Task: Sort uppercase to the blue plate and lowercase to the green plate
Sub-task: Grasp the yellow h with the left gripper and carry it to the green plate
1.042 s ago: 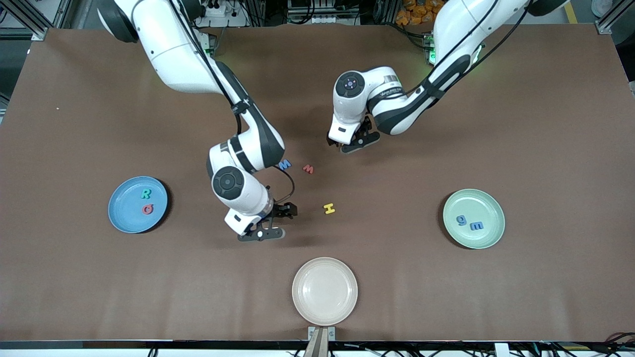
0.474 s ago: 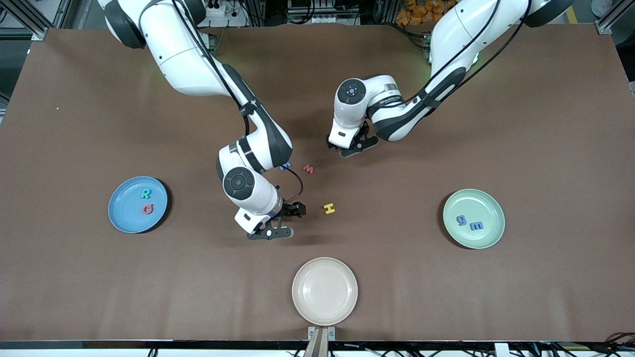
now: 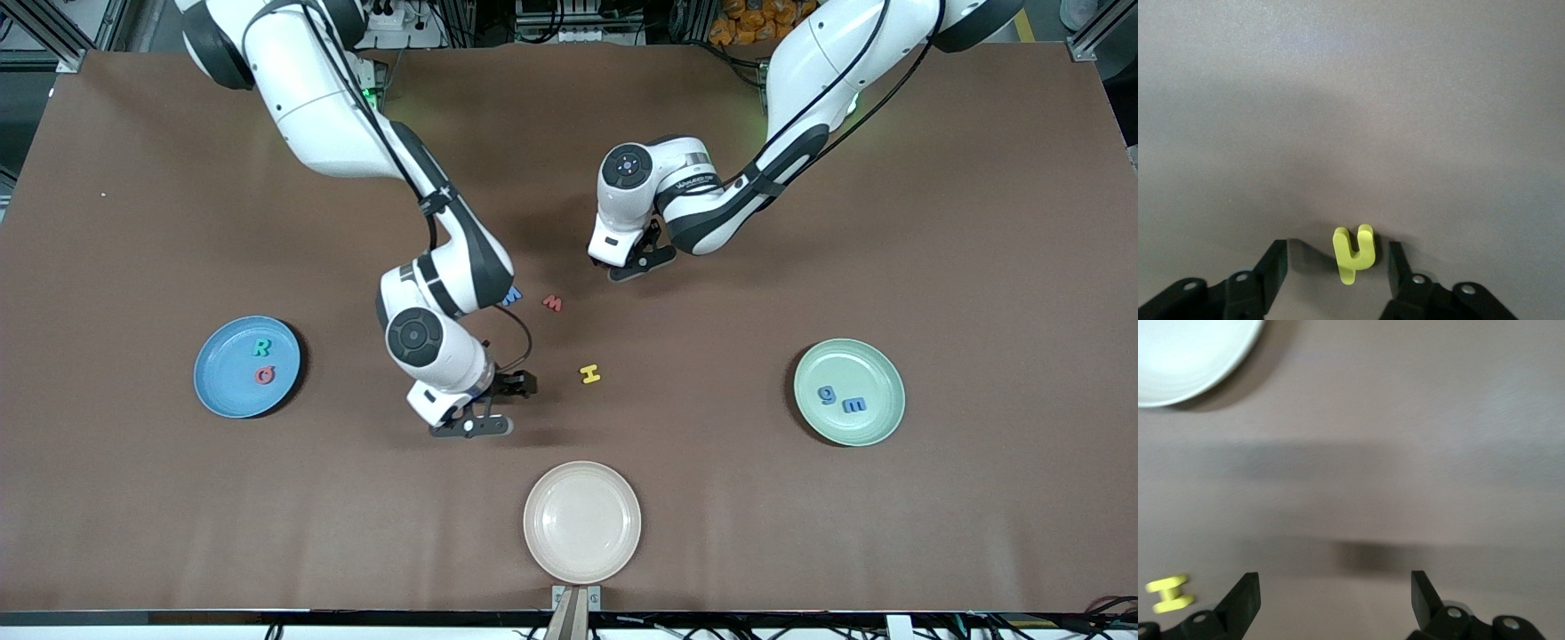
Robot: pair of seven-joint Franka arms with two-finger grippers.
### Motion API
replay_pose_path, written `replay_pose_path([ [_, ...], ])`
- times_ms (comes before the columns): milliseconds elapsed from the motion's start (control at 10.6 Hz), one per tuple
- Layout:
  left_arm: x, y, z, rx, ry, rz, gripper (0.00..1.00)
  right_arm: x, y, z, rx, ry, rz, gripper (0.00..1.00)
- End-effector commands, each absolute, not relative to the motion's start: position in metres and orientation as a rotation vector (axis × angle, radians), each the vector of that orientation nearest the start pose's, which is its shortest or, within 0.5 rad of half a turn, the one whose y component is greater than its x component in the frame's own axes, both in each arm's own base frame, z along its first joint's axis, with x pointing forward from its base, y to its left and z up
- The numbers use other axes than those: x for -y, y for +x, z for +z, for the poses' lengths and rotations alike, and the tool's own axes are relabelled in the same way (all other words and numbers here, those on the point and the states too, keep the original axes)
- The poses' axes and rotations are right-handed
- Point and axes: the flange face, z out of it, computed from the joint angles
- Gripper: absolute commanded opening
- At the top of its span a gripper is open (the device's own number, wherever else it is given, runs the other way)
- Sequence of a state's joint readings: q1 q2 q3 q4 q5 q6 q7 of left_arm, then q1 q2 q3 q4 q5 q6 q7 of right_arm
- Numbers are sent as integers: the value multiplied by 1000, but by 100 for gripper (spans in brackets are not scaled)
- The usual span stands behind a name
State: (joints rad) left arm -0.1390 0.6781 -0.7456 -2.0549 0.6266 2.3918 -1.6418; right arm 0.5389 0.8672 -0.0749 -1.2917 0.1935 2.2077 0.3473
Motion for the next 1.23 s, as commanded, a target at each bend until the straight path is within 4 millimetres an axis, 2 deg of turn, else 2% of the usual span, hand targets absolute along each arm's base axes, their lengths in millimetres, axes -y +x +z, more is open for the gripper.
replay_pose_path([
  [0, 451, 362, 171, 537, -3044, 64, 67, -339, 671, 228, 77, -3086, -6, 100],
  [95, 451, 363, 171, 542, -3045, 66, 61, -339, 671, 227, 73, -3085, -3, 100],
  [284, 449, 364, 170, 545, -3040, 65, 39, -339, 671, 227, 73, -3085, -3, 100],
  [379, 448, 367, 171, 550, -3041, 59, 22, -339, 671, 226, 72, -3085, 0, 100],
  [474, 446, 370, 171, 556, -3041, 53, 0, -339, 671, 226, 71, -3084, 1, 100],
  [758, 438, 383, 180, 530, -3047, -28, 0, -345, 667, 225, 74, -3083, 4, 100],
  [853, 429, 397, 193, 533, -3051, -68, 0, -351, 664, 224, 74, -3079, 8, 100],
  [948, 425, 407, 207, 444, -3064, -121, 0, -362, 659, 224, 96, -3073, 5, 100],
  [1137, 392, 449, 236, 346, -3079, -192, 0, -390, 648, 222, 106, -3046, -21, 100],
])
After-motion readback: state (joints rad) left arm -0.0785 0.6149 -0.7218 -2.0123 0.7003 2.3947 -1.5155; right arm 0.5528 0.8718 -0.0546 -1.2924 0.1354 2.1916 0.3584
